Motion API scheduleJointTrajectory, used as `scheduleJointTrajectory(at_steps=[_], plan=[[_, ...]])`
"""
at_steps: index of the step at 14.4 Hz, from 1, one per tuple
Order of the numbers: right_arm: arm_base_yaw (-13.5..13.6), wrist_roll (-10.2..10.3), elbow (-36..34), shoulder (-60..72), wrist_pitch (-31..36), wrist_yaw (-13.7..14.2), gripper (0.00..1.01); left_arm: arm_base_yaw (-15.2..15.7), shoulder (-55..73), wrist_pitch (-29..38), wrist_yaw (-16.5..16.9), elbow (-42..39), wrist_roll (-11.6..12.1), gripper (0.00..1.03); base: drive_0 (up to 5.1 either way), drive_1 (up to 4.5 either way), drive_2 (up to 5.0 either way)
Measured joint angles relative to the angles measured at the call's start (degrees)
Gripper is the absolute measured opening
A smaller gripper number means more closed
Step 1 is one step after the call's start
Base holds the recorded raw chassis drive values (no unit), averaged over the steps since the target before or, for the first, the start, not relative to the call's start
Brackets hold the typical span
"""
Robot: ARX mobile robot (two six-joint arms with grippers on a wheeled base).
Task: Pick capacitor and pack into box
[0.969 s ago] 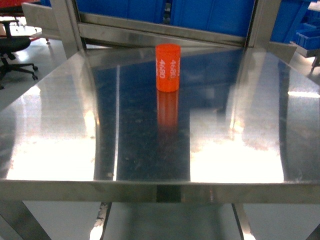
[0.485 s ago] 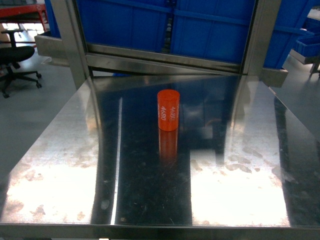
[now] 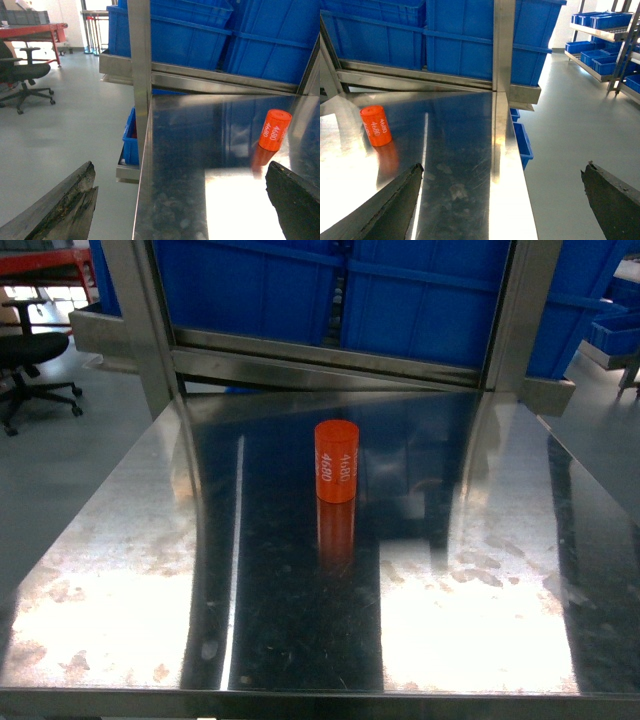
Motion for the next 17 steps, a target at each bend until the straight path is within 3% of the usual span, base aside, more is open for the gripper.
scheduleJointTrajectory(at_steps=[4, 5, 6, 9, 11, 14, 17], plan=[[0.0, 0.0, 0.0, 0.0, 0.0, 0.0, 0.98, 0.0, 0.0, 0.0, 0.0, 0.0, 0.0, 0.98, 0.0, 0.0, 0.0], [0.0, 0.0, 0.0, 0.0, 0.0, 0.0, 0.98, 0.5, 0.6, -0.7, 1.3, 0.2, -0.4, 0.98, 0.0, 0.0, 0.0], [0.0, 0.0, 0.0, 0.0, 0.0, 0.0, 0.98, 0.4, 8.4, 5.8, 4.6, 0.7, -2.3, 0.98, 0.0, 0.0, 0.0], [0.0, 0.0, 0.0, 0.0, 0.0, 0.0, 0.98, -7.0, 44.7, 36.2, 1.5, 10.3, -4.3, 0.98, 0.0, 0.0, 0.0], [0.0, 0.0, 0.0, 0.0, 0.0, 0.0, 0.98, -12.5, 66.1, 48.2, -2.7, 19.9, -4.6, 0.98, 0.0, 0.0, 0.0], [0.0, 0.0, 0.0, 0.0, 0.0, 0.0, 0.98, -19.3, 90.2, 51.2, -5.5, 33.8, -5.2, 0.98, 0.0, 0.0, 0.0], [0.0, 0.0, 0.0, 0.0, 0.0, 0.0, 0.98, -22.9, 104.8, 49.3, -7.1, 45.0, -5.9, 0.98, 0.0, 0.0, 0.0]])
